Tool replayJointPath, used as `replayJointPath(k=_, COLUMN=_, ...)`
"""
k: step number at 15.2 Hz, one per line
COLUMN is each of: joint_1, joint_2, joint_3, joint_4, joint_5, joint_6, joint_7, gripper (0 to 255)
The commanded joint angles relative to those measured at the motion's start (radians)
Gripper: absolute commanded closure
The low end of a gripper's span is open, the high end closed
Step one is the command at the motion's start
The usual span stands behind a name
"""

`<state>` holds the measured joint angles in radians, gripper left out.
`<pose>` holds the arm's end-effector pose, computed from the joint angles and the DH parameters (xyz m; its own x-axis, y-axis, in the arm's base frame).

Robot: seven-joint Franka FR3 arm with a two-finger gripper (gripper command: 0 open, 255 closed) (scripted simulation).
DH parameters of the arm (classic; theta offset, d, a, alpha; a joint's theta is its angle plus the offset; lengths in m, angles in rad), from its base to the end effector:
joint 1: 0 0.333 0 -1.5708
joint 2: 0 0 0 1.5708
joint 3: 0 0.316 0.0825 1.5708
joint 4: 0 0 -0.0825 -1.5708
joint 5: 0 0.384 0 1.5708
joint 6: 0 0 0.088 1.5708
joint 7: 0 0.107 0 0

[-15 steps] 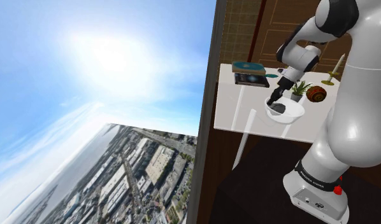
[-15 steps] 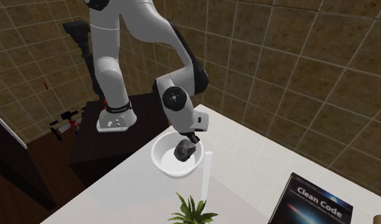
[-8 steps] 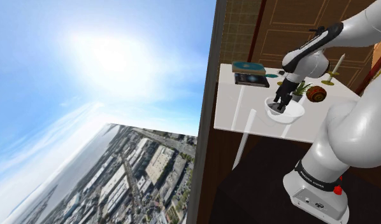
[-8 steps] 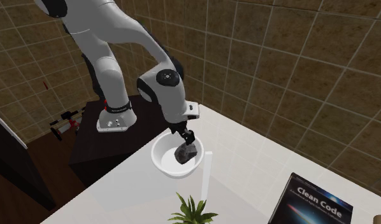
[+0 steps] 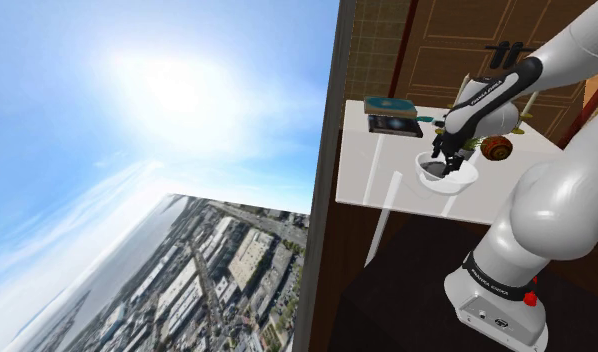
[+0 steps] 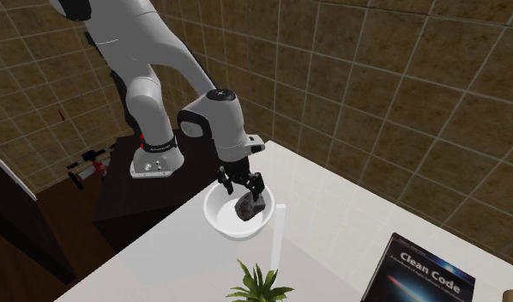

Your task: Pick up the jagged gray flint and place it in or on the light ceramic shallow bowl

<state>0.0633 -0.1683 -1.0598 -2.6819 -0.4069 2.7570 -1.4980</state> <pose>0.2542 -0.3425 0.2780 0.6551 0.7535 -0.0554 0.7494 -0.6386 0.1751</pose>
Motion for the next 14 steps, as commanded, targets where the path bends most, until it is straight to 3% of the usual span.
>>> replayJointPath(k=1, joint_1=0.041, joint_2=0.043, joint_3=-0.037, joint_4=-0.002, joint_5=0.060, joint_6=0.039, joint_7=-0.044, gripper=0)
replayJointPath(k=8, joint_1=0.040, joint_2=0.043, joint_3=-0.035, joint_4=-0.002, joint_5=0.060, joint_6=0.039, joint_7=-0.044, gripper=0)
replayJointPath(k=9, joint_1=0.041, joint_2=0.043, joint_3=-0.035, joint_4=-0.002, joint_5=0.060, joint_6=0.039, joint_7=-0.044, gripper=255)
replayJointPath(k=14, joint_1=0.028, joint_2=0.029, joint_3=-0.029, joint_4=0.004, joint_5=0.043, joint_6=0.024, joint_7=-0.037, gripper=255)
